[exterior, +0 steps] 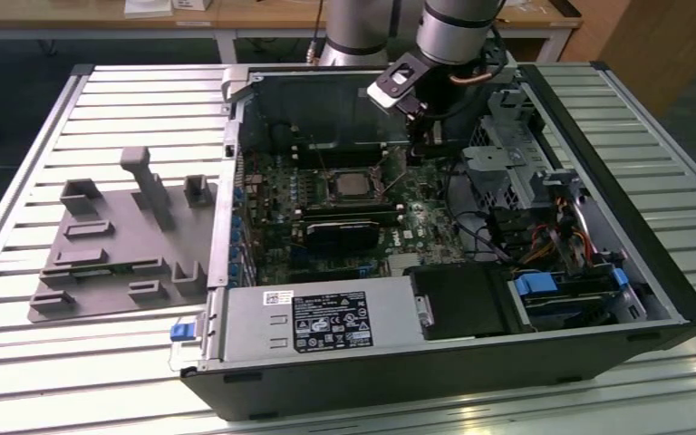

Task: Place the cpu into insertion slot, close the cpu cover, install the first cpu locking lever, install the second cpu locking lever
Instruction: 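Close the cpu cover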

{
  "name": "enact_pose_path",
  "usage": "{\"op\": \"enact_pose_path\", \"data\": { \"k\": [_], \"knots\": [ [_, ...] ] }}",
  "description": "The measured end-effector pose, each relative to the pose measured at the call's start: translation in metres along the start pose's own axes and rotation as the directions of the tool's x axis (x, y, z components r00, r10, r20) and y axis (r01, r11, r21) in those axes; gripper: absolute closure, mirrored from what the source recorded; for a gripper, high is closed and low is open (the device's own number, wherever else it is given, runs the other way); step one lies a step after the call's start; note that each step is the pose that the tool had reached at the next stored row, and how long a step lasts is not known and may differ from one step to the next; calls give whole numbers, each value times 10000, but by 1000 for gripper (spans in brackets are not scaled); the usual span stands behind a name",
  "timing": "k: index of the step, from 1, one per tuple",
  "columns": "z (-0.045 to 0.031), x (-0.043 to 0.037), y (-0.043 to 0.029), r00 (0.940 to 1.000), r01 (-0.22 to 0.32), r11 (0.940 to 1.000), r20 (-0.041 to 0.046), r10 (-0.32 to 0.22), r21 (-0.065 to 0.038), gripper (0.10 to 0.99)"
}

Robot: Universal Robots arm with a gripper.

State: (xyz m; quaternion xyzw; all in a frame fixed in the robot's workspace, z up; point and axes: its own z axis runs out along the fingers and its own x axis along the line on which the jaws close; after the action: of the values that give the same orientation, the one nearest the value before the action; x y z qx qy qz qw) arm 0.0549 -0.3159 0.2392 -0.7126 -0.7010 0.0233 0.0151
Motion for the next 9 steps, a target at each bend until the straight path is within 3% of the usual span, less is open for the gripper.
{"op": "enact_pose_path", "data": {
  "k": [9],
  "knots": [
    [2,0,-18,10000,1,10000,-4,-1,34,984]
  ]
}}
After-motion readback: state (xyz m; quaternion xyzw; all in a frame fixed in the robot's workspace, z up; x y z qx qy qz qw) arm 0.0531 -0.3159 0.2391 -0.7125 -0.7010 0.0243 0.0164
